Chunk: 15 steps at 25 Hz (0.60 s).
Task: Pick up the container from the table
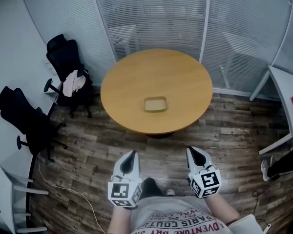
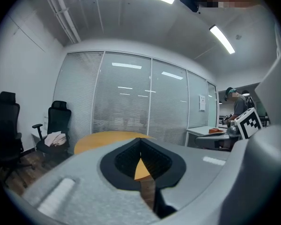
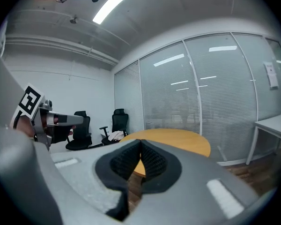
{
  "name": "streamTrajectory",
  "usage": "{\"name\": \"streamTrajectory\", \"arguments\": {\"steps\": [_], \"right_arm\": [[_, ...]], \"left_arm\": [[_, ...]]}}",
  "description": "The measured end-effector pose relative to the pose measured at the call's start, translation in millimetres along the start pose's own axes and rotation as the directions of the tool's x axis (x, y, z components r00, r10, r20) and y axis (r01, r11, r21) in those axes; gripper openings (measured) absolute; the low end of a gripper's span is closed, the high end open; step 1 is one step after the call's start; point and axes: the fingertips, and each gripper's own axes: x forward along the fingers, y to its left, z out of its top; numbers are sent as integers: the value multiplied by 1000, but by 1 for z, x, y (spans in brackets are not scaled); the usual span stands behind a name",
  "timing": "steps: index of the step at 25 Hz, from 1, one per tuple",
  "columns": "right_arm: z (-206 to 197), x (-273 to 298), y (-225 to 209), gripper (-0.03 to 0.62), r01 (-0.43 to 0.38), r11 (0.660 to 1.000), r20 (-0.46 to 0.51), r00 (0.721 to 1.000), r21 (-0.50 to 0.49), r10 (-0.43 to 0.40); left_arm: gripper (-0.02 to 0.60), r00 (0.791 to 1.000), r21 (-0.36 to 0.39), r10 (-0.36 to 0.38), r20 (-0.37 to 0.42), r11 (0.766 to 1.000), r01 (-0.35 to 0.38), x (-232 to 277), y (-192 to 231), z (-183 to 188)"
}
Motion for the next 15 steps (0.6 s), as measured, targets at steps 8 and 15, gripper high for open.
{"name": "streamTrajectory", "arguments": {"steps": [8,15], "right_arm": [[11,88,-18,3,45,999,-14,999,18,-45],[40,188,-40,3,108,994,-14,994,7,-108]], "left_arm": [[6,998,-12,-54,10,998,54,80,51,10],[6,990,36,-127,54,992,125,179,107,41]]}}
